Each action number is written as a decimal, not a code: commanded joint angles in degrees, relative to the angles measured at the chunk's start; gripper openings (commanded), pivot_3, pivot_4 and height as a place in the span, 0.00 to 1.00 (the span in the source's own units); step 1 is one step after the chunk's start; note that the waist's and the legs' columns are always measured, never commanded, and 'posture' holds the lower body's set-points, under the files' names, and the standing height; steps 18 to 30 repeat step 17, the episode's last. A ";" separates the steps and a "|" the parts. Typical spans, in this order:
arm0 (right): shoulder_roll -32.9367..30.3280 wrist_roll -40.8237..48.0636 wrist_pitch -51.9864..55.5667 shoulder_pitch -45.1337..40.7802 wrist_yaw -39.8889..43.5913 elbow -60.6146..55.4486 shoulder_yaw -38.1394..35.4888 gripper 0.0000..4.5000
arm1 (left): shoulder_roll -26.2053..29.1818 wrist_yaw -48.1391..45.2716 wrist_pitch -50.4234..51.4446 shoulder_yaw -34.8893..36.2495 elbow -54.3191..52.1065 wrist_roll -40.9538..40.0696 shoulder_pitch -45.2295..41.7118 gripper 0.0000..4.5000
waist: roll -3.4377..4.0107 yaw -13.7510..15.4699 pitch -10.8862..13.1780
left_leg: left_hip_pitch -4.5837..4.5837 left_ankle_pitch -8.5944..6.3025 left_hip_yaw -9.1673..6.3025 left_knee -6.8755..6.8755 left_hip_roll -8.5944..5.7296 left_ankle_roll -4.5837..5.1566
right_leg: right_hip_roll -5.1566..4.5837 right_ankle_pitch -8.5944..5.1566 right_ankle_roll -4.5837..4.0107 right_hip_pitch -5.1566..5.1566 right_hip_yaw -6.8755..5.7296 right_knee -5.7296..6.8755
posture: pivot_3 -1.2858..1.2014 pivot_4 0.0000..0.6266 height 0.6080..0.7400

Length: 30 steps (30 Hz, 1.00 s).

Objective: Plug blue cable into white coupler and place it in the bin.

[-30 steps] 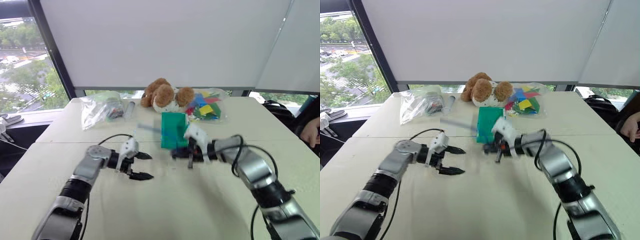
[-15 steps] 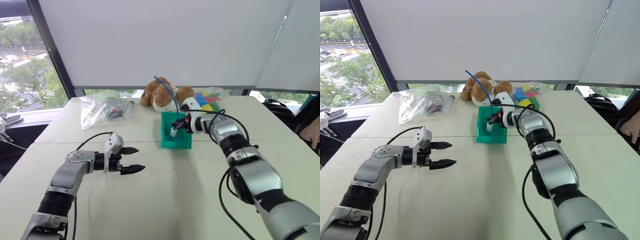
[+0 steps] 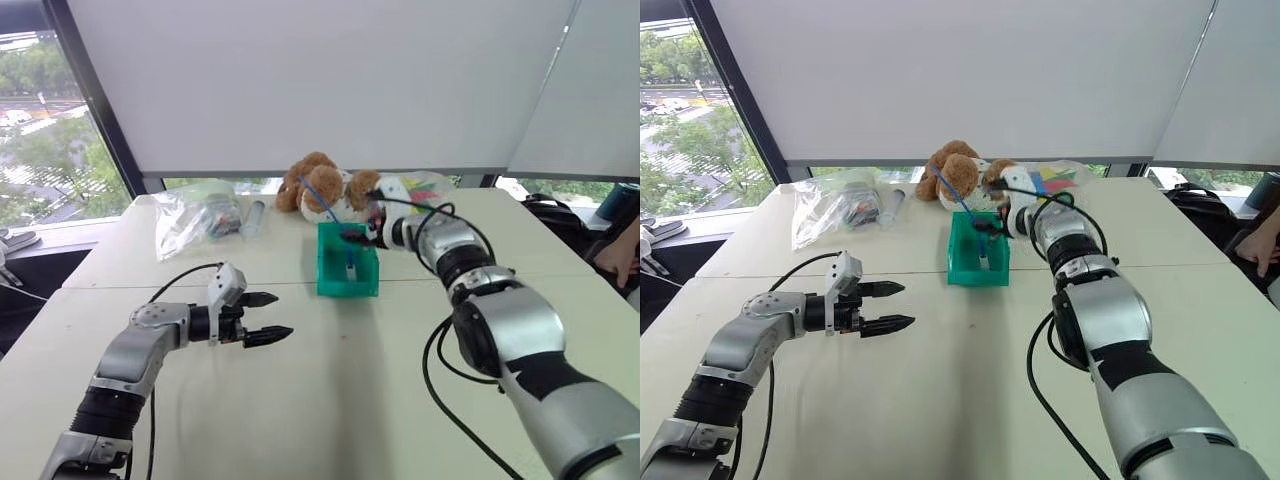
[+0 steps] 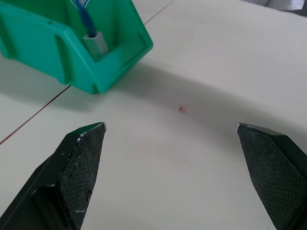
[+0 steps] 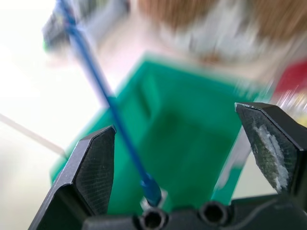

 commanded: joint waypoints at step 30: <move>-22.57 25.49 40.89 62.30 13.52 -102.36 -12.23 0.99 | 5.18 2.49 3.70 6.79 -3.26 -5.08 -2.56 1.00 | 0.11 0.16 0.02 | -0.61 -0.12 -0.03 0.67 0.07 0.27 | 0.11 0.00 0.03 -0.22 -0.05 0.02 | 0.52 0.24 1.00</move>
